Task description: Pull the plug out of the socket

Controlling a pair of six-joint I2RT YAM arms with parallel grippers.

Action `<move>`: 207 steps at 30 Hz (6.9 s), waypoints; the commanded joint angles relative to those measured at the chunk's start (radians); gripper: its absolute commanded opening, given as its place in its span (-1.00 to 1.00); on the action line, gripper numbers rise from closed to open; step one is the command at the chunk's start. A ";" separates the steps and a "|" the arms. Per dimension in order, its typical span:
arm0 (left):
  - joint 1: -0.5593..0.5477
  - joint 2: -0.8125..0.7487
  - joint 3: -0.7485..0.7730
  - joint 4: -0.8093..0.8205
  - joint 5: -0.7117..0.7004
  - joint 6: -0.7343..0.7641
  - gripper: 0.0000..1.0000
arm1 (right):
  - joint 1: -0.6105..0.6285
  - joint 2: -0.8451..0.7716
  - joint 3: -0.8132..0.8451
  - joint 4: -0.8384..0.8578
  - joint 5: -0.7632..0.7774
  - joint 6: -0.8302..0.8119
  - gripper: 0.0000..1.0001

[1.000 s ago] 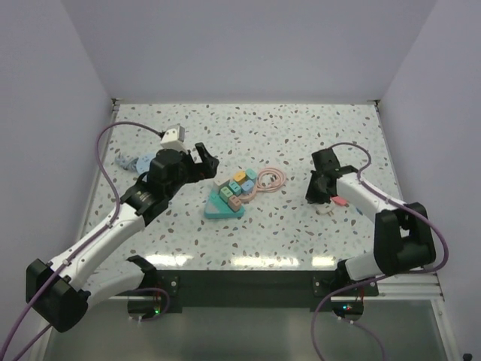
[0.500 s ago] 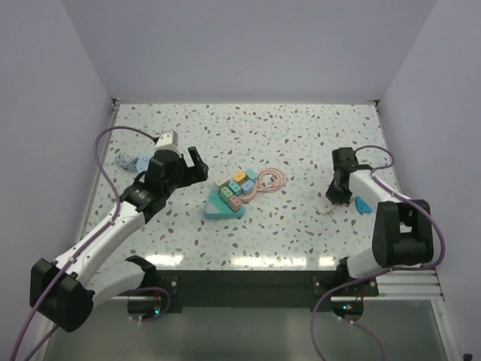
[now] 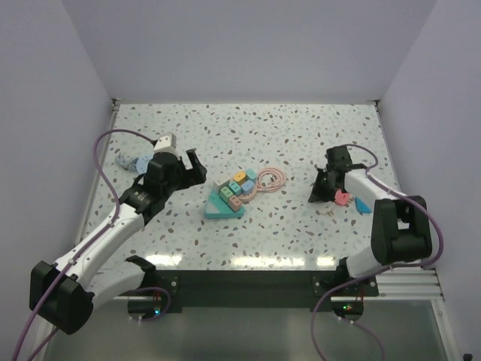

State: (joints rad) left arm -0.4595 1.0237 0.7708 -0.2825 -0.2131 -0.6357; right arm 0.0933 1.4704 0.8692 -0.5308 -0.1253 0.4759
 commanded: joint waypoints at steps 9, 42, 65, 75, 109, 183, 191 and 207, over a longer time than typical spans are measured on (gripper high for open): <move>0.013 -0.005 -0.019 0.017 0.015 -0.010 1.00 | 0.017 -0.008 -0.019 -0.107 0.295 0.042 -1.00; 0.030 -0.011 -0.065 0.032 0.041 -0.035 1.00 | 0.592 0.156 0.421 -0.066 0.303 0.433 0.31; 0.030 -0.071 -0.116 -0.015 0.014 -0.064 1.00 | 0.638 0.369 0.462 0.008 0.368 0.765 0.06; 0.030 -0.050 -0.113 0.015 0.050 -0.032 1.00 | 0.640 0.407 0.438 0.003 0.207 0.676 -0.43; 0.028 0.078 -0.004 0.129 0.391 0.013 1.00 | 0.628 0.326 0.303 -0.139 0.262 -0.074 -0.44; -0.166 0.650 0.120 0.528 0.574 -0.200 -1.00 | 0.437 -0.343 0.171 -0.051 0.041 -0.051 -1.00; -0.146 0.659 0.197 0.476 0.555 -0.179 -1.00 | 0.427 -0.389 0.250 -0.081 0.087 -0.115 -1.00; -0.065 0.621 0.189 0.447 0.567 -0.154 -1.00 | 0.416 -0.351 0.326 -0.146 0.055 -0.097 -1.00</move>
State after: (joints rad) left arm -0.6159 1.6184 0.9852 0.3054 0.5488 -0.8967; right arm 0.5148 1.1721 1.1076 -0.6811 -0.0261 0.3721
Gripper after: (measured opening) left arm 0.389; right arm 0.355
